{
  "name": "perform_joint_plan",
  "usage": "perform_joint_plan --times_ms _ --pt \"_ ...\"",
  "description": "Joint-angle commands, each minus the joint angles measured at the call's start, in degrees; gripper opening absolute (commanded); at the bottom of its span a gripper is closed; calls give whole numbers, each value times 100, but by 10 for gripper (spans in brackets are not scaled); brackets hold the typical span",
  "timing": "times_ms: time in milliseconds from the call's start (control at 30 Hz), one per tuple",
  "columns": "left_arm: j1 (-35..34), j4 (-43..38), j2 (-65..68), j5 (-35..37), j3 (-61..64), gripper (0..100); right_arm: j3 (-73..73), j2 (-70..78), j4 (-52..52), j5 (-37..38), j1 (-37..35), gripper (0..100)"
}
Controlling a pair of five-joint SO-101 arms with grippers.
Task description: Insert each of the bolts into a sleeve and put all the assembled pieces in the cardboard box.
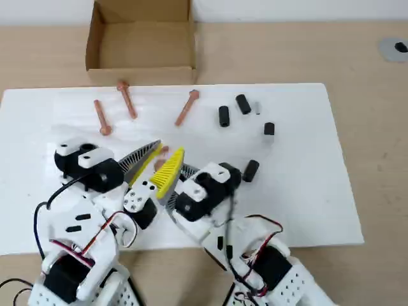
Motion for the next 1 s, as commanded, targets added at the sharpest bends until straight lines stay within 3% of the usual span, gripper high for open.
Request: perform_joint_plan --times_ms 0,233,400,500,600,967 --pt "35 229 -40 62 -290 150 -374 -585 -9 -53 -57 9" --pt "-9 1327 4 35 -1556 181 -435 -576 -26 -35 119 9" --pt "-1266 1705 84 18 -2338 171 -840 22 -237 -18 954 9" --pt "-2330 1811 321 -105 -2365 164 -1376 1182 -765 202 1288 9" --pt "-2822 1943 646 -132 -2356 164 -2352 2730 -1257 220 1437 9" --pt "-3033 2163 822 -132 -2303 164 -7099 8075 -1512 185 2097 9"
